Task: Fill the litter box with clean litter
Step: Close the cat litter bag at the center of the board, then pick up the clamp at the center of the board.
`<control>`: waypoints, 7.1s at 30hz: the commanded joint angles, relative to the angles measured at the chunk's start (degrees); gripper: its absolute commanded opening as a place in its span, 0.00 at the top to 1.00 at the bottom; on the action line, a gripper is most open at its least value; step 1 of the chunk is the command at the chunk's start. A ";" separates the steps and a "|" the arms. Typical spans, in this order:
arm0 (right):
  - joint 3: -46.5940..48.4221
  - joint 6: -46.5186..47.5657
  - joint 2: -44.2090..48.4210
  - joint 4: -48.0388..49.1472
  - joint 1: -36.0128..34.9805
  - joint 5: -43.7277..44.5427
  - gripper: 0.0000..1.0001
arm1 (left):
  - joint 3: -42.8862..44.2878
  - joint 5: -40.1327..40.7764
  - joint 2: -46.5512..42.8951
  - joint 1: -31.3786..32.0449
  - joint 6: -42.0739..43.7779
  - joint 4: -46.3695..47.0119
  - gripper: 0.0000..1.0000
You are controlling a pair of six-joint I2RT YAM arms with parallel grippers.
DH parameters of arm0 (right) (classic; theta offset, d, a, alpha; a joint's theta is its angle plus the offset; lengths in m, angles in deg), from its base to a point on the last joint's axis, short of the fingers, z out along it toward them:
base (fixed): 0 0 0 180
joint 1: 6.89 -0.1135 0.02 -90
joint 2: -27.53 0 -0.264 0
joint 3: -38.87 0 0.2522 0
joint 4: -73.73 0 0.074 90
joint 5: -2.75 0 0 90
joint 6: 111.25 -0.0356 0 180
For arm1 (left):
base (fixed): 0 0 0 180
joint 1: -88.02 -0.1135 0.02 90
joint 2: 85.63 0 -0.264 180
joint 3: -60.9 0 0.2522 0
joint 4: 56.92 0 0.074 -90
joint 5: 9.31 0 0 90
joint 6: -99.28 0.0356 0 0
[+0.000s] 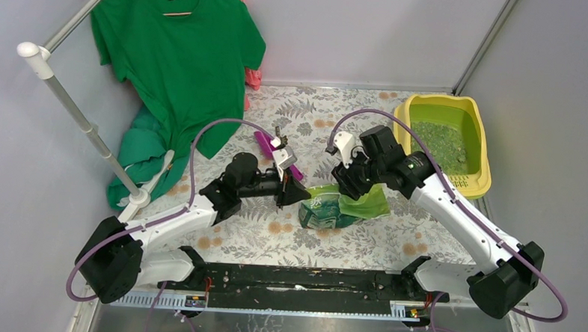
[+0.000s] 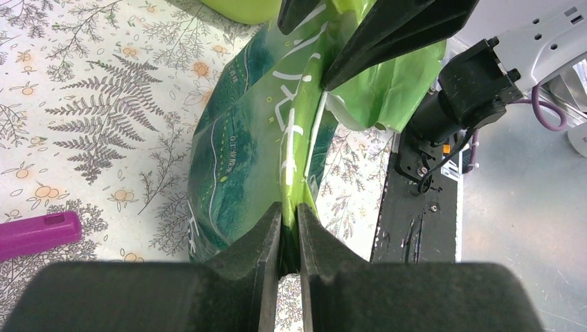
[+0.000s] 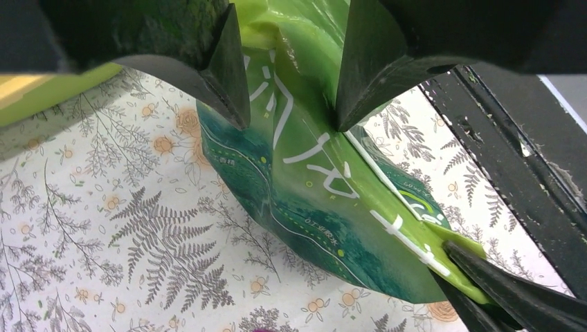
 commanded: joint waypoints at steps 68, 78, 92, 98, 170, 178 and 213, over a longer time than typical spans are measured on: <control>64.13 -36.87 -65.53 1.53 4.14 -12.07 0.58 | -3.44 24.01 -1.39 8.49 3.17 2.97 0.82; 59.93 -39.62 -68.94 6.31 3.71 -9.38 0.60 | -4.16 24.36 -1.34 8.54 2.74 3.84 0.82; 52.06 -41.66 -68.43 17.51 3.71 -7.99 0.58 | -4.11 24.46 -0.65 8.55 3.08 4.16 0.83; 49.67 -42.89 -68.42 23.15 3.71 -7.62 0.58 | -4.05 24.69 0.03 8.54 3.42 4.18 0.83; -27.45 -42.60 21.21 50.66 11.82 -11.16 1.00 | -5.96 11.71 -9.30 8.67 -4.04 5.96 0.82; -32.80 -43.38 35.26 45.14 11.80 -12.05 1.00 | -6.64 7.09 -8.74 8.94 -7.10 10.73 0.82; -42.12 -53.13 28.63 76.46 11.98 -30.30 1.00 | -0.52 -4.89 -0.03 -2.45 -17.80 28.50 0.57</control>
